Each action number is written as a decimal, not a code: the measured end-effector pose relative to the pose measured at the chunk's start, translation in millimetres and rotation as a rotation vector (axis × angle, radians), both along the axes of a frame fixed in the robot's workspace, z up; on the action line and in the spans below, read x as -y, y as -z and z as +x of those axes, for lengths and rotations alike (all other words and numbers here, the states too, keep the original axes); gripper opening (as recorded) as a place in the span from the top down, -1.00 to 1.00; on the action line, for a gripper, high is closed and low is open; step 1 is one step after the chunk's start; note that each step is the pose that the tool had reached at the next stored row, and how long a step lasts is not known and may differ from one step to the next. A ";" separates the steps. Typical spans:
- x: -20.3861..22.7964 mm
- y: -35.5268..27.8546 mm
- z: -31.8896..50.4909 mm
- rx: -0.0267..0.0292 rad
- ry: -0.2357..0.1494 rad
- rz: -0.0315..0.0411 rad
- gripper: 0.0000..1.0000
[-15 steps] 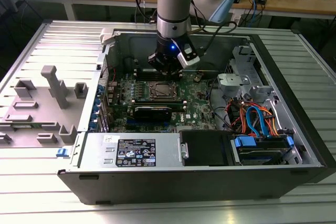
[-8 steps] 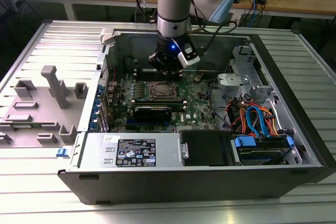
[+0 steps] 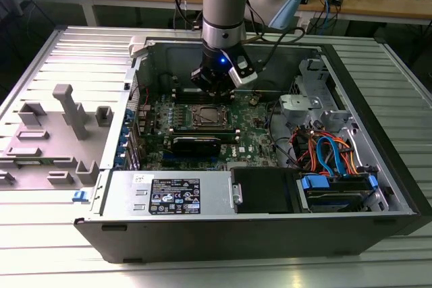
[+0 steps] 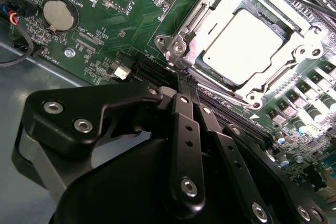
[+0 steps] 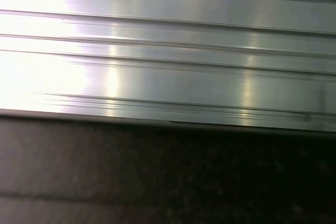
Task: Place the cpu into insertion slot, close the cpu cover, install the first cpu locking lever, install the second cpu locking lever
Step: 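Install the first cpu locking lever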
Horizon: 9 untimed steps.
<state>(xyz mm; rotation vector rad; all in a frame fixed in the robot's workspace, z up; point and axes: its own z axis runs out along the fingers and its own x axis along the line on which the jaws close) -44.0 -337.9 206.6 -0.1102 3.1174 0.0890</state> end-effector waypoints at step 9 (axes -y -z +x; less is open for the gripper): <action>0.5 0.9 0.1 -0.0002 0.000 -0.0017 0.79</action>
